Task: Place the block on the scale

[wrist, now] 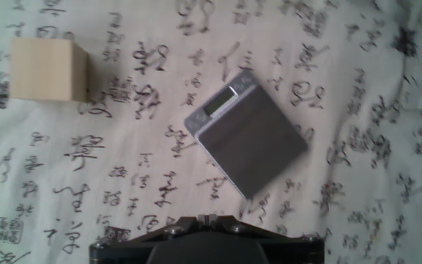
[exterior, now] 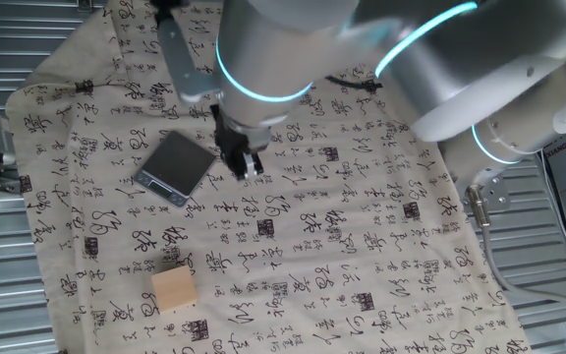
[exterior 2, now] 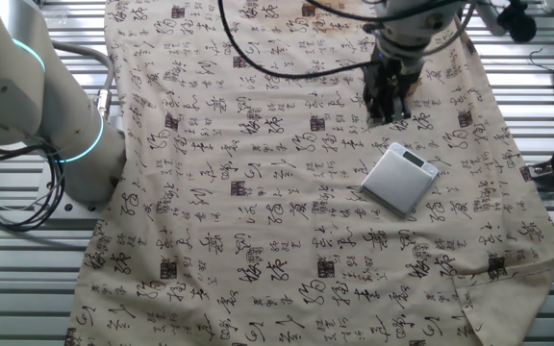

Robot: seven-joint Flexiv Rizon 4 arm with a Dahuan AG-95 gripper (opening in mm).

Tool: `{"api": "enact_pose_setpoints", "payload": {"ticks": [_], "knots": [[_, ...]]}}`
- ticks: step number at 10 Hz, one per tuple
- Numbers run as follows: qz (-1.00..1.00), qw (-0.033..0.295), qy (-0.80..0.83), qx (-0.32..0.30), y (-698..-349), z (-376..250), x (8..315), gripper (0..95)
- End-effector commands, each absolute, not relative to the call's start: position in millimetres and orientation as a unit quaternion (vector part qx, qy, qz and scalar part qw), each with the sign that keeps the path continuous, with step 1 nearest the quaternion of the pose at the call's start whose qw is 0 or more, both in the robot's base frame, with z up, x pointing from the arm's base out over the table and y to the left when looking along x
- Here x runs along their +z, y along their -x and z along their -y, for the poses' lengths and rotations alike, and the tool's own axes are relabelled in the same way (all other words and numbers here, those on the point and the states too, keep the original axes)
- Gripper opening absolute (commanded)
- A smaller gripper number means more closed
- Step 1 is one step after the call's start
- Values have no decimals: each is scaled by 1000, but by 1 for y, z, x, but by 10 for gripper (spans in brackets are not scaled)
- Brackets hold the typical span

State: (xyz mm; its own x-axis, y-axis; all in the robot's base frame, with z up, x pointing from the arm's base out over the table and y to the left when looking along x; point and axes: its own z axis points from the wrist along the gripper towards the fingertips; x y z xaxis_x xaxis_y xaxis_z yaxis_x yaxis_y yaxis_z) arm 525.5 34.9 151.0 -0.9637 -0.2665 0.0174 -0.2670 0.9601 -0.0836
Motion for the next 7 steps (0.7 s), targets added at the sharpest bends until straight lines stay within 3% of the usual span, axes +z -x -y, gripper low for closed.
{"api": "enact_pose_setpoints", "payload": {"ticks": [1,7], "knots": [[988,-17,-145,42,-528,-48,148,0],[982,-46,-180,17,-544,-74,149,0]]}}
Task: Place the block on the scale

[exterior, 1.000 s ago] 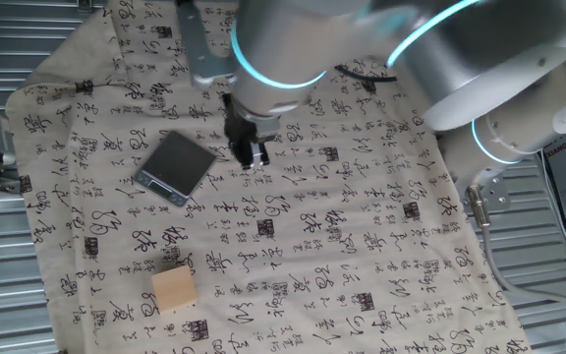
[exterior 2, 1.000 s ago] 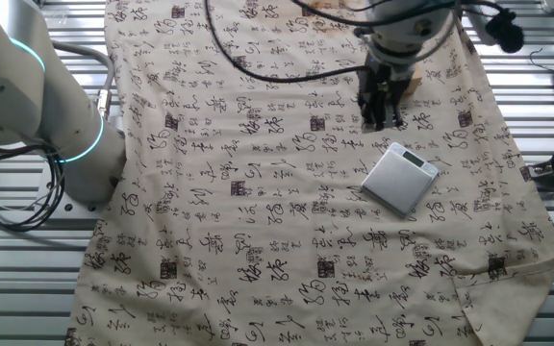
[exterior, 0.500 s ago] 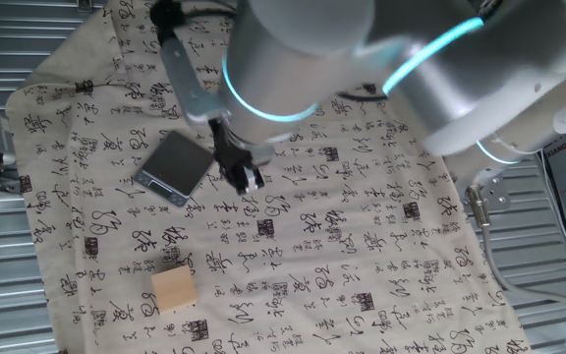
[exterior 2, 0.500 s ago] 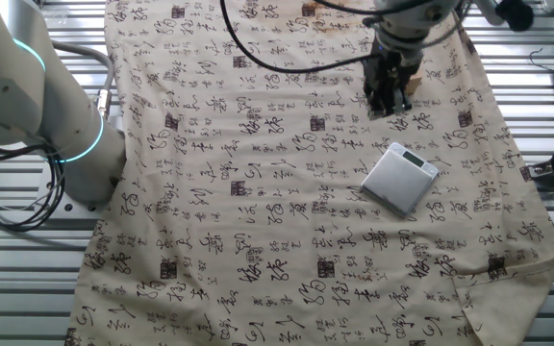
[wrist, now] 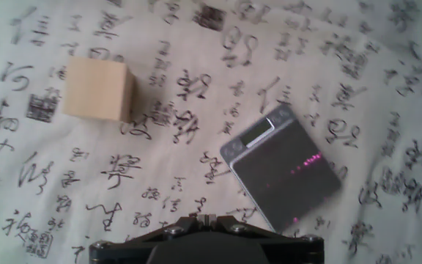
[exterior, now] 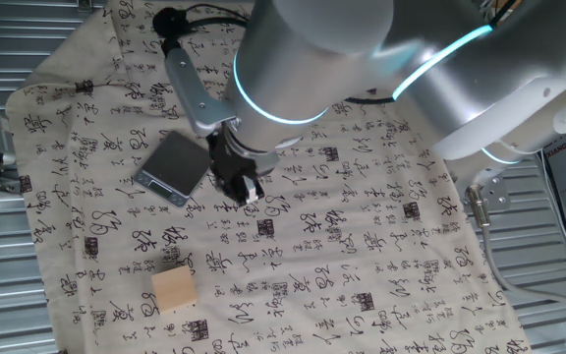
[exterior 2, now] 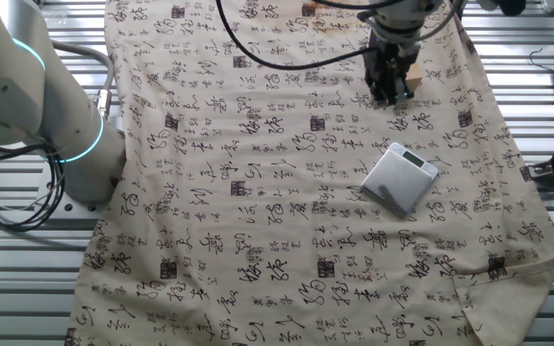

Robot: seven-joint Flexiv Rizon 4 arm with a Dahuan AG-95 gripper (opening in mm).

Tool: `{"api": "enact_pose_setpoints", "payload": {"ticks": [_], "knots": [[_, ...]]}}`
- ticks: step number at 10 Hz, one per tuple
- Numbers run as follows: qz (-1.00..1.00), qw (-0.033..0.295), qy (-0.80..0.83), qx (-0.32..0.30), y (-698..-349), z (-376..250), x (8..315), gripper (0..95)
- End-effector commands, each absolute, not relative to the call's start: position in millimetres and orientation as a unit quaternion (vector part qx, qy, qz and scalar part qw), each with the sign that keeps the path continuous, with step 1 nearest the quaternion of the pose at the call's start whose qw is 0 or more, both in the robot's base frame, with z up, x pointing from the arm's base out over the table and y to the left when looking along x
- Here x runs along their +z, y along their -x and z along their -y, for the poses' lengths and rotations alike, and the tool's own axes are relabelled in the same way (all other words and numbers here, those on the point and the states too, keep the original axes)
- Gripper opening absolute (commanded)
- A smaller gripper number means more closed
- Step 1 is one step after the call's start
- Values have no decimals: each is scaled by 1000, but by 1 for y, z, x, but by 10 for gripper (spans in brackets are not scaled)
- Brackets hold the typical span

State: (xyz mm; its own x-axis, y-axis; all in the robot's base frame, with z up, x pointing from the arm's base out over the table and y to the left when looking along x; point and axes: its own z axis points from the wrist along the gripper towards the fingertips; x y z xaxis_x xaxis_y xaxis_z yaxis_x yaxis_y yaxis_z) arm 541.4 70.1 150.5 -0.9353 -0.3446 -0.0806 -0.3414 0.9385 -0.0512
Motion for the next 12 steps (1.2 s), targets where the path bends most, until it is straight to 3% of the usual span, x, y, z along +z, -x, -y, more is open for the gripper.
{"api": "enact_pose_setpoints", "payload": {"ticks": [1,12], "knots": [[-982,47,181,-18,-547,-78,147,0],[-984,50,167,-20,-580,-116,110,0]]}}
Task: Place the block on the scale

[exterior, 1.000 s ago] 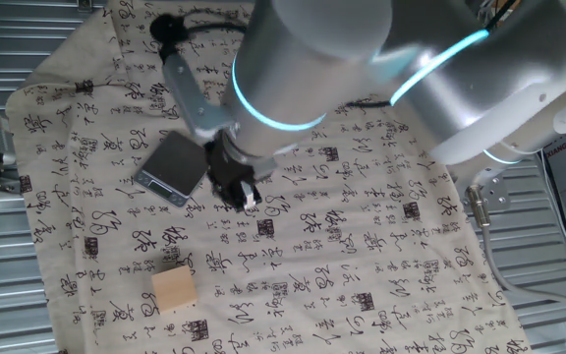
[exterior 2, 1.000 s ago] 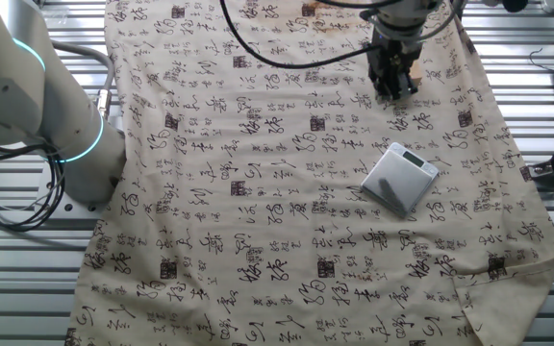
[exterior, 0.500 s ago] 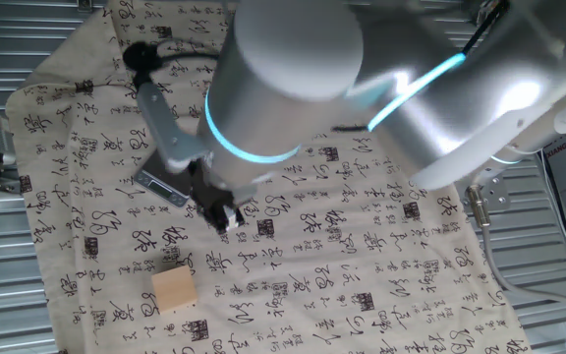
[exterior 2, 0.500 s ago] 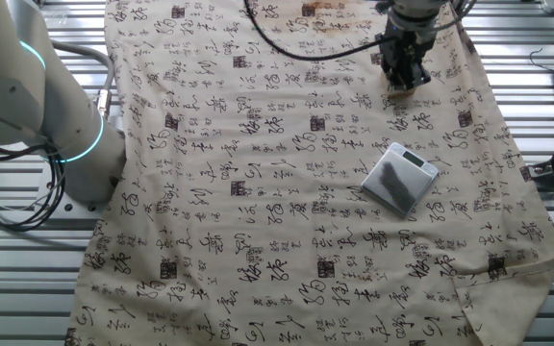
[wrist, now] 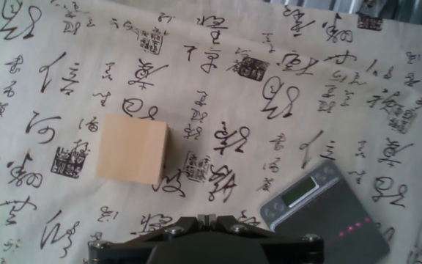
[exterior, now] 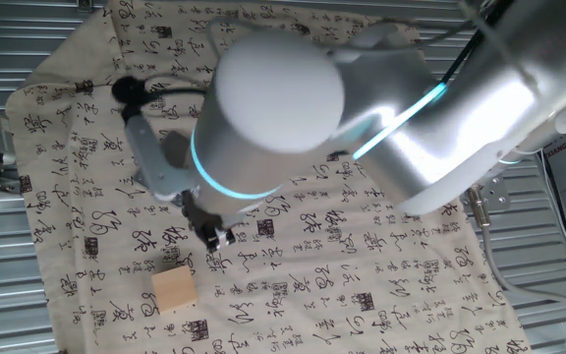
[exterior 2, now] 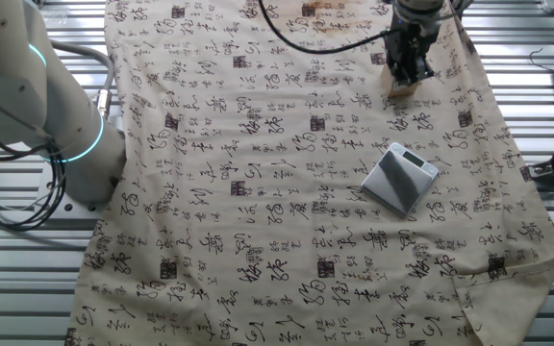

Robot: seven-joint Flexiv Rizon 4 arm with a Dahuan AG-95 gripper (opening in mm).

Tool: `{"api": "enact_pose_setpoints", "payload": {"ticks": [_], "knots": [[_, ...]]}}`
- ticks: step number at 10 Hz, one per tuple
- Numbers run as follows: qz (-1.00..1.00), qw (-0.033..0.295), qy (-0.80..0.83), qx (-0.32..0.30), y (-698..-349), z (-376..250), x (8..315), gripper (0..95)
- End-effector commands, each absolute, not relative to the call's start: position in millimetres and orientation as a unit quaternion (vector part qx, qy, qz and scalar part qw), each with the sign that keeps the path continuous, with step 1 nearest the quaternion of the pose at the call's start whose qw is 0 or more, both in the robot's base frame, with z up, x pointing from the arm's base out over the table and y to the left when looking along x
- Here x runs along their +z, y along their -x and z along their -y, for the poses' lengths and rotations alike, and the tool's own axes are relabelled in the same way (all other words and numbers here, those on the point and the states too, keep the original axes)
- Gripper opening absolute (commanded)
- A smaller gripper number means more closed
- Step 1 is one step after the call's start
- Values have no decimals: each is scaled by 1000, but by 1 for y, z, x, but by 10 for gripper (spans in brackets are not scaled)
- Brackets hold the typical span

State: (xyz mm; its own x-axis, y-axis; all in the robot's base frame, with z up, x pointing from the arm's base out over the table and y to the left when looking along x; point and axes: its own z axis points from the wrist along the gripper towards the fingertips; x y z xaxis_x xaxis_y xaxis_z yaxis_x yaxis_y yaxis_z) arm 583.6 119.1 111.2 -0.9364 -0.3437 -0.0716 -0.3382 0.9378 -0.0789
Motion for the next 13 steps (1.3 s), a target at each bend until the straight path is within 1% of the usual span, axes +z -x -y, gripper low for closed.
{"api": "enact_pose_setpoints", "payload": {"ticks": [1,13], "knots": [[-984,47,167,-30,-580,-116,113,0],[-984,51,171,-29,-580,-117,114,0]]}}
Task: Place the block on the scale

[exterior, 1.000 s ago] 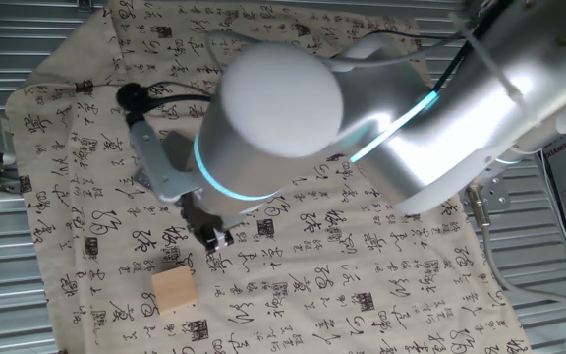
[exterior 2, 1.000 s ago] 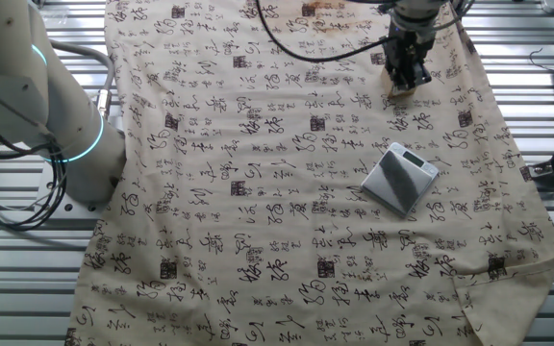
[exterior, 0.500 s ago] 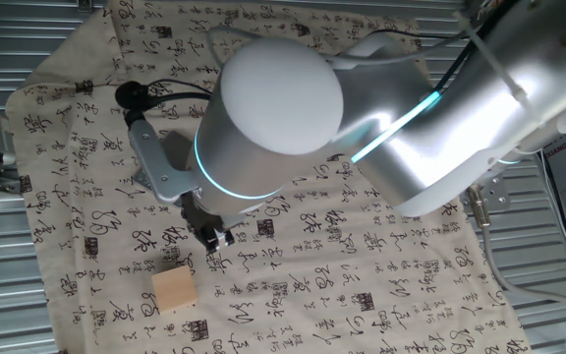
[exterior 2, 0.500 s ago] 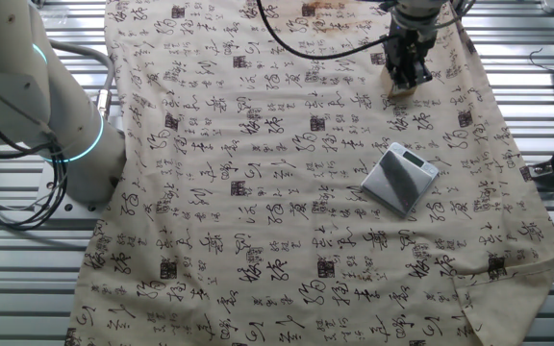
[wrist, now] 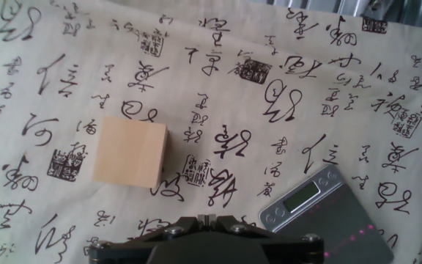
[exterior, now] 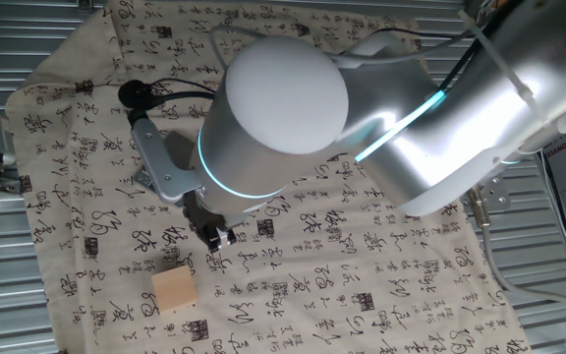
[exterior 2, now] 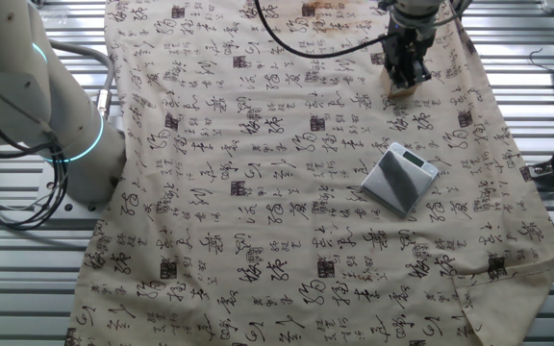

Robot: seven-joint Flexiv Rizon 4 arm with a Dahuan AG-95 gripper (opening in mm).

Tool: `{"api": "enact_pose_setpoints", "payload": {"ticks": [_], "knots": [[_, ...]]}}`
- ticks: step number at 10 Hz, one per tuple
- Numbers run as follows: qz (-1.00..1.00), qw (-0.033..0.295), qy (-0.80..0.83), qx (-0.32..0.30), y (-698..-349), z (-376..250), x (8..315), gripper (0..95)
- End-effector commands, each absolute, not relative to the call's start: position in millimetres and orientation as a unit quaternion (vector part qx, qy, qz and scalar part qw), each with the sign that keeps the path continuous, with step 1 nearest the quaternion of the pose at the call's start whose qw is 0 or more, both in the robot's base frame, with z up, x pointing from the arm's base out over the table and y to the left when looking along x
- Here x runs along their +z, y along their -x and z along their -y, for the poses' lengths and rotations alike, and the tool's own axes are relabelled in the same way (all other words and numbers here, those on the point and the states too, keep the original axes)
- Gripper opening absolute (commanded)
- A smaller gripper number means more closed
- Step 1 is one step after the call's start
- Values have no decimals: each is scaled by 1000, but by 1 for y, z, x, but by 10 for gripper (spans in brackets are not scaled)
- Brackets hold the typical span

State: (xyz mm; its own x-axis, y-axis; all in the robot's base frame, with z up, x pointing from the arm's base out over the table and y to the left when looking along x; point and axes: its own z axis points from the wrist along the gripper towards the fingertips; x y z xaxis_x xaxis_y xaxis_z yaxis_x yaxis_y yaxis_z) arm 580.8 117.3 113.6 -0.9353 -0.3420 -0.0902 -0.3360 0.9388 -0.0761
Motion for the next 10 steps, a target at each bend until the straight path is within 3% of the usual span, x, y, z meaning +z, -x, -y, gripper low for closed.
{"api": "enact_pose_setpoints", "payload": {"ticks": [1,6,10], "knots": [[-983,52,175,-28,-580,-117,114,0],[-965,53,256,-3,-580,-117,114,0],[-957,31,288,-2,-580,-117,114,0]]}}
